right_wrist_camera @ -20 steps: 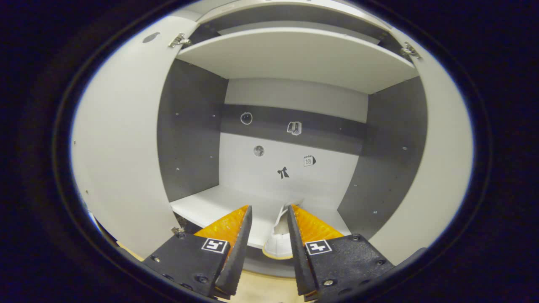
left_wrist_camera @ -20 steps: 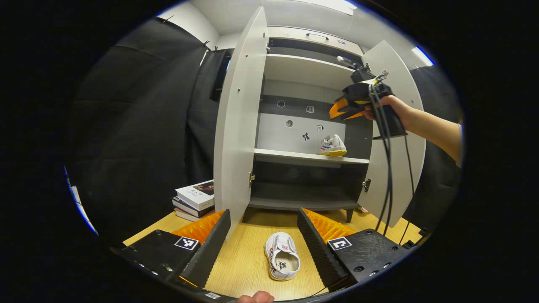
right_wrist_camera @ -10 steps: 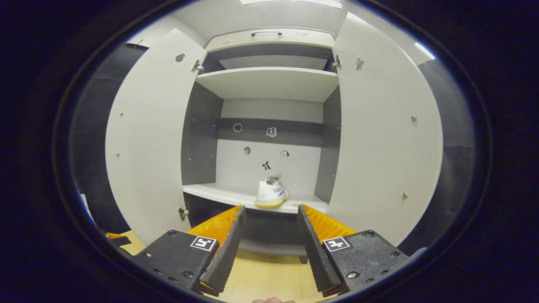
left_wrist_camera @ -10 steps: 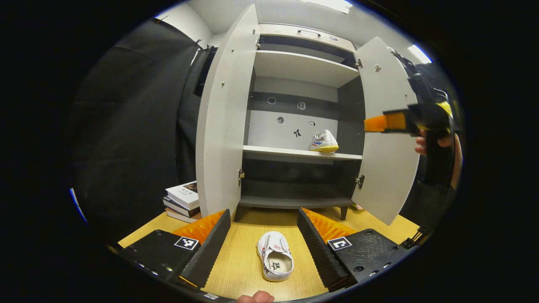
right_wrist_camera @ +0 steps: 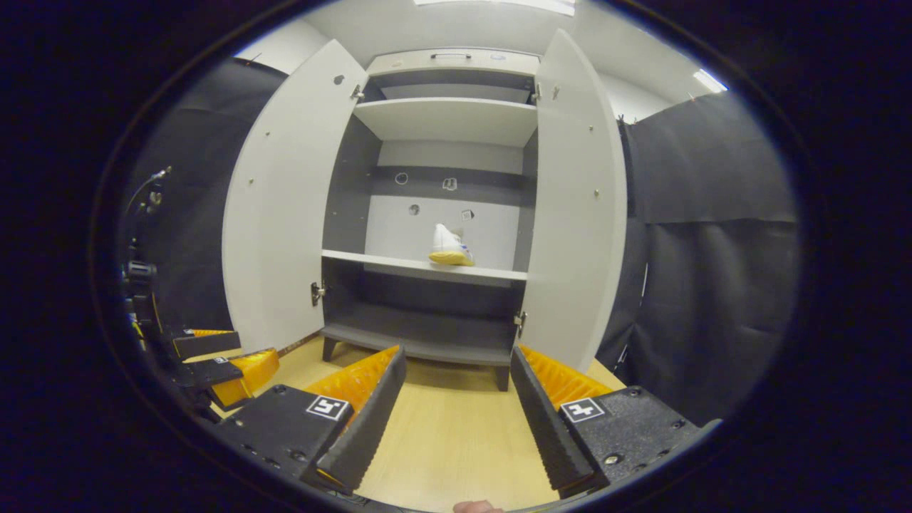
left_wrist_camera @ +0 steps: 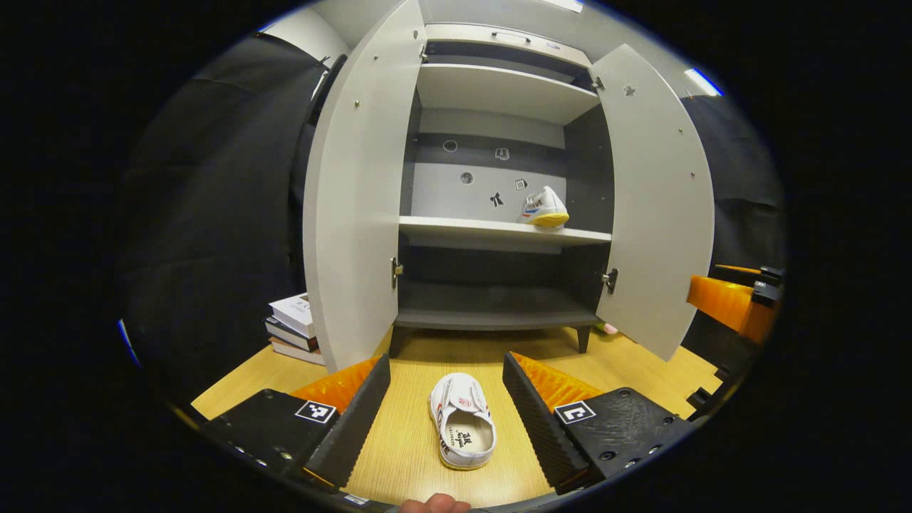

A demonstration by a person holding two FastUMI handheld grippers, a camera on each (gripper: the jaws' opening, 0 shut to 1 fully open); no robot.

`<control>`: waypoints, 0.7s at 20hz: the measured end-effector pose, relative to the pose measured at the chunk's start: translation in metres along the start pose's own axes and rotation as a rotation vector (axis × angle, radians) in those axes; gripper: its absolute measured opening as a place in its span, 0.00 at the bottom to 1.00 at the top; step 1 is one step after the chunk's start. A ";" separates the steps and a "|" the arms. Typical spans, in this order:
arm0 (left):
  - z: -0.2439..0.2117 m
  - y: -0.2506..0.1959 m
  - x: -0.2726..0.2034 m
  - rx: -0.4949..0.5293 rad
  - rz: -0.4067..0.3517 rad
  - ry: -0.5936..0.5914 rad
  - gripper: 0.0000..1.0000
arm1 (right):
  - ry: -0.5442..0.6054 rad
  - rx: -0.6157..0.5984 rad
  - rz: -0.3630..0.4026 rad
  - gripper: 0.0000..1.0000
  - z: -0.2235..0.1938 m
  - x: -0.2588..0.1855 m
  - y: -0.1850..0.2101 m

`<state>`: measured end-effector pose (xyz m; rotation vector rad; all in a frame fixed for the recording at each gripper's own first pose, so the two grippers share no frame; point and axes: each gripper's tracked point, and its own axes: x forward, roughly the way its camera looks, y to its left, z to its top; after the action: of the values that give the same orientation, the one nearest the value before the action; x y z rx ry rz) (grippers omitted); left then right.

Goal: Grab one shoe with the right hand and put it into the shoe cabinet, grab the other shoe with the left hand and put it into the shoe cabinet; then close the right door with the right hand and the left door with the left hand.

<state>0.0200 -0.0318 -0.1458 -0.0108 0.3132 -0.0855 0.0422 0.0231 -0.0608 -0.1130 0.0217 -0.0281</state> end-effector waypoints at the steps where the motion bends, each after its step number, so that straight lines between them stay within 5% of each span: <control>1: -0.013 0.000 0.004 0.005 -0.008 0.029 0.96 | 0.012 0.006 -0.010 0.94 -0.005 -0.006 -0.002; 8: -0.114 0.005 0.035 0.054 -0.051 0.321 0.96 | 0.044 0.064 -0.027 0.94 -0.021 -0.030 -0.022; 14: -0.155 0.019 0.076 0.101 -0.046 0.401 0.96 | 0.060 0.070 -0.046 0.95 -0.030 -0.031 -0.033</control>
<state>0.0454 -0.0186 -0.3173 0.1009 0.7093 -0.1496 0.0095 -0.0120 -0.0861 -0.0423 0.0778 -0.0782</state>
